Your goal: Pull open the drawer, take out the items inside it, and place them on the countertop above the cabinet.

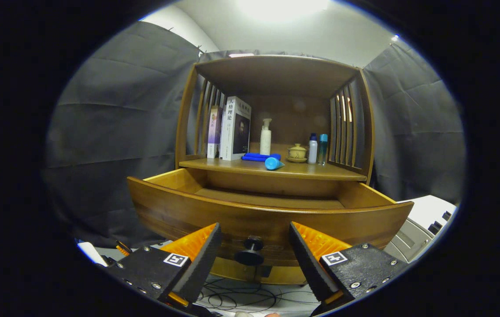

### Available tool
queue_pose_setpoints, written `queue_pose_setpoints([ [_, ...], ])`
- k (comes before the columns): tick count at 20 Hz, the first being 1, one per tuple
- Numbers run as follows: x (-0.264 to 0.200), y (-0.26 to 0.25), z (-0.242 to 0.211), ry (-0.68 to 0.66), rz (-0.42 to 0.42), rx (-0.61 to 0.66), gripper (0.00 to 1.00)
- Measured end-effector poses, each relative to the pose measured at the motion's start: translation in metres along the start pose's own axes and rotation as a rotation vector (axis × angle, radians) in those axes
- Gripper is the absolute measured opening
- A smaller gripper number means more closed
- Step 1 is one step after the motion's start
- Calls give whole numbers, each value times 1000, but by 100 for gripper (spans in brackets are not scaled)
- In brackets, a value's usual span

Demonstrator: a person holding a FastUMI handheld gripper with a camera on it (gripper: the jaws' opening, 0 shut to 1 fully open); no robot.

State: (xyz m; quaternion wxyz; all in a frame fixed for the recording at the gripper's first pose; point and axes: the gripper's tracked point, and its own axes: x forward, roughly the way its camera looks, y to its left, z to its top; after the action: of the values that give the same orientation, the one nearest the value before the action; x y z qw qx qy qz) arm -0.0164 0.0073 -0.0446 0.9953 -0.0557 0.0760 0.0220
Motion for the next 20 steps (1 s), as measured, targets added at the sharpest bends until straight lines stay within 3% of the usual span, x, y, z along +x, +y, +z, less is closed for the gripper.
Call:
queue_pose_setpoints([
  [20,44,-16,-7,38,-115,87,93],
])
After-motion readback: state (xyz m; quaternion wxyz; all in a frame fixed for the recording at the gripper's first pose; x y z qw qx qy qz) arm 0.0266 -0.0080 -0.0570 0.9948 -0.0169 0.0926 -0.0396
